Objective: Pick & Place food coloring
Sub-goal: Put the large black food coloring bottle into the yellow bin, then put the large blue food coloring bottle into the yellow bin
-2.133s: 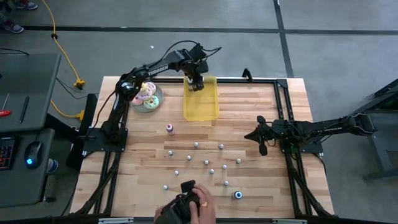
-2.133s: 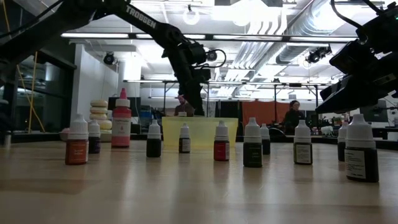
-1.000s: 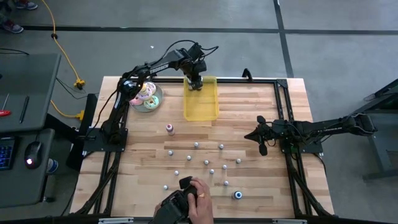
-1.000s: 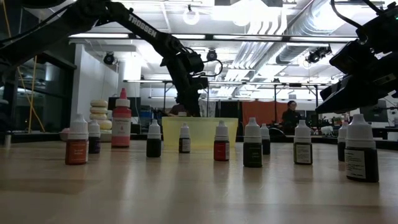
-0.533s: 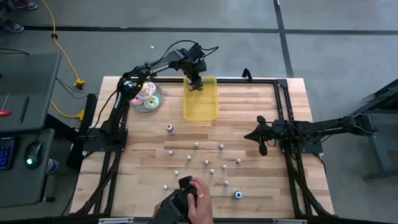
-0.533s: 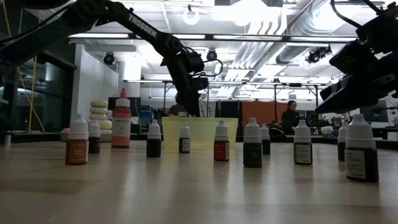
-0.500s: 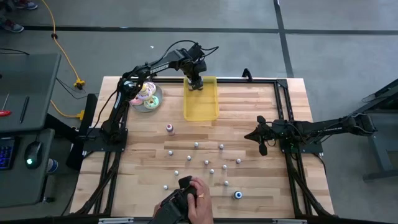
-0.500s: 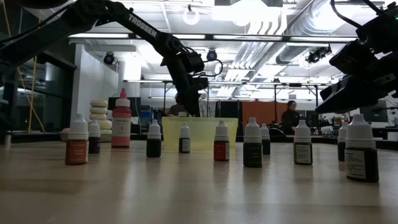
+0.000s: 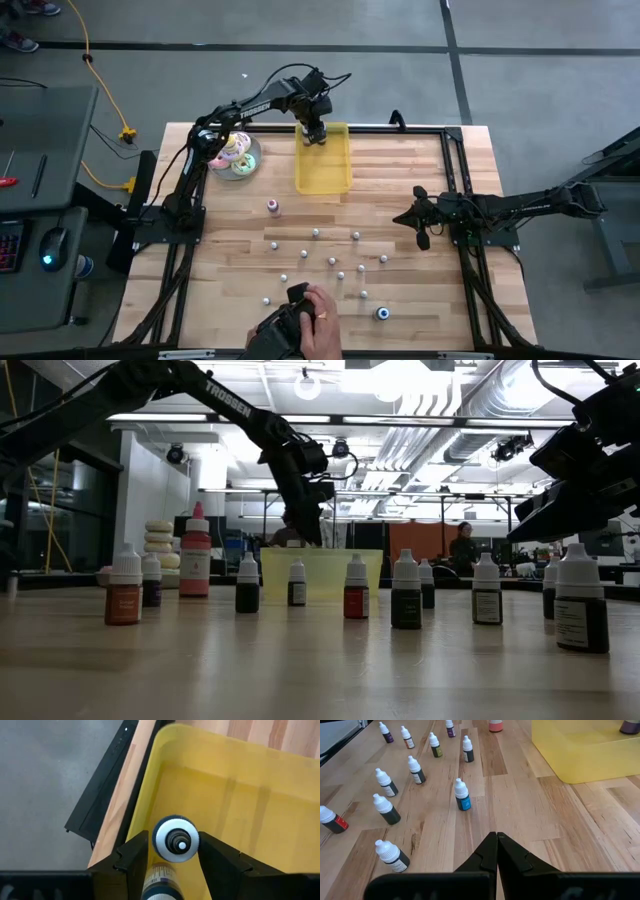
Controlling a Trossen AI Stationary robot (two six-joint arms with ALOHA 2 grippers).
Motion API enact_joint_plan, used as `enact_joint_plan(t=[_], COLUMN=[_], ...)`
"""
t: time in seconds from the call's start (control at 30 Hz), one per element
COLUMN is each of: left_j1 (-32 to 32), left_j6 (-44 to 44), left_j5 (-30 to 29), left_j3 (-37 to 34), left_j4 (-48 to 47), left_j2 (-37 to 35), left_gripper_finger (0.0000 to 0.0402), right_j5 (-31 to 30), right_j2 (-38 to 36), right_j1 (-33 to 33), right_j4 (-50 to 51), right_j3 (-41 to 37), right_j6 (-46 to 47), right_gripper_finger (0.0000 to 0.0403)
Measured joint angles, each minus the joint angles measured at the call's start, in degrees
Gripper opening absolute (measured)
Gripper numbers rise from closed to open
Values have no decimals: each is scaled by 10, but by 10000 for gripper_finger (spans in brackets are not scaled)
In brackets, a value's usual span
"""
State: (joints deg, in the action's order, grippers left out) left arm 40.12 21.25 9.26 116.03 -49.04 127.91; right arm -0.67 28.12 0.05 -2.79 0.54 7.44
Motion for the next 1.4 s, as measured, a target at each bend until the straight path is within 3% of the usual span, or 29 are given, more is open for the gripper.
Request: enact_joint_plan(t=[0.4,0.77,0.9,1.1,1.27,1.4], left_j1=[0,-5,-20,-64,-136,-214], left_j6=[14,5,-4,-6,-11,-6], left_j5=[3,0,35,116,137,120], left_j3=[0,0,0,1,1,1], left_j4=[-9,1,2,0,-20,-40], left_j2=[-23,-117,-167,-236,-274,-289], left_gripper_finger=[164,164,167,219,274,293], right_j5=[0,0,0,0,0,0], right_j2=[0,0,0,0,0,0], right_j1=[0,0,0,0,0,0], right_j4=[0,0,0,0,0,0], right_j3=[0,0,0,0,0,0], right_j6=[0,0,0,0,0,0], right_gripper_finger=[0,0,0,0,0,0])
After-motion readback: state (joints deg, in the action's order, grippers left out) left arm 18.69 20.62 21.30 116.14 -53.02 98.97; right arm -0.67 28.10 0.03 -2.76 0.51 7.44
